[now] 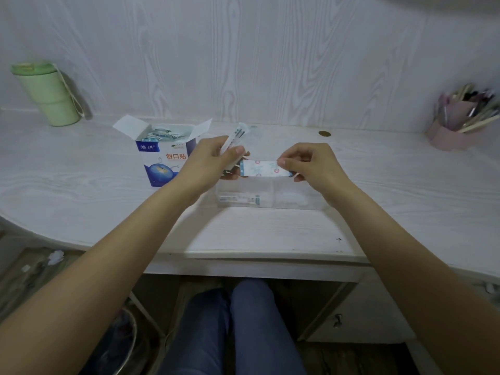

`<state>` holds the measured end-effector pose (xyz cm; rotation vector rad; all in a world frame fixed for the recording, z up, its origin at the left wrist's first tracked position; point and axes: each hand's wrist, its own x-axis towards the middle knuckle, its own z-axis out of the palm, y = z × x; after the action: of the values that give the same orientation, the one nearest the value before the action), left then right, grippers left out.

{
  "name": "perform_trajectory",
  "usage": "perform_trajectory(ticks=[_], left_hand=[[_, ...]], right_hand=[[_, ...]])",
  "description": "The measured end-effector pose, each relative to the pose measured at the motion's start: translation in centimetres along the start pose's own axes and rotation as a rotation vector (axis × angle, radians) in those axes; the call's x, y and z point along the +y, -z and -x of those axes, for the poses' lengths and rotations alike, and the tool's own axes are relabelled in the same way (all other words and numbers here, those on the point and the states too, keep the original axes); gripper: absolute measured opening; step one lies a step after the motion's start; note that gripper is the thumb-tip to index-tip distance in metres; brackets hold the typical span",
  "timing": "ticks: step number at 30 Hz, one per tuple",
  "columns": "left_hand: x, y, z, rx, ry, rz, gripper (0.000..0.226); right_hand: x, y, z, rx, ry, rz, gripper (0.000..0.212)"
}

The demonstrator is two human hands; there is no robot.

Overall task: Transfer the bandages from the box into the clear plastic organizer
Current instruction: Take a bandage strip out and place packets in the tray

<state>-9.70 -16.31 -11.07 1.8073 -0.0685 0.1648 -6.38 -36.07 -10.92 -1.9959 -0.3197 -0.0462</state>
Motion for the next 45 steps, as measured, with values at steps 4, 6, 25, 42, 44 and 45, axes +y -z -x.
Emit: perform_trajectory(ticks=[4, 6, 25, 42, 44, 45], left_hand=[[-0.2, -0.8, -0.4, -0.010, -0.037, -0.092, 0.018], [-0.1, -1.4, -0.6, -0.030, -0.043, -0.139, 0.017], [-0.2, -3.2, -0.8, -0.118, -0.058, -0.276, 0.016], [0.0, -3.1, -0.6, -0.118, -0.050, -0.280, 0.014], [0.0, -3.1, -0.6, -0.126, -0.052, -0.285, 0.013], [0.0, -3.1, -0.6, -0.130, -0.052, -0.288, 0.011]], right_hand=[[0.7, 2.0, 0.6, 0.025, -0.090, 0.040, 0.004], [1.0, 2.8, 0.7, 0.049, -0.112, 0.072, 0.003], [1.3, 0.9, 1.3, -0.014, -0.029, 0.802, 0.005], [0.9, 0.7, 2.6, -0.136, 0.040, 0.851, 0.028], [0.8, 0.7, 2.6, -0.176, 0.043, 0.882, 0.032], [0.7, 0.6, 2.7, -0.189, 0.043, 0.895, 0.036]])
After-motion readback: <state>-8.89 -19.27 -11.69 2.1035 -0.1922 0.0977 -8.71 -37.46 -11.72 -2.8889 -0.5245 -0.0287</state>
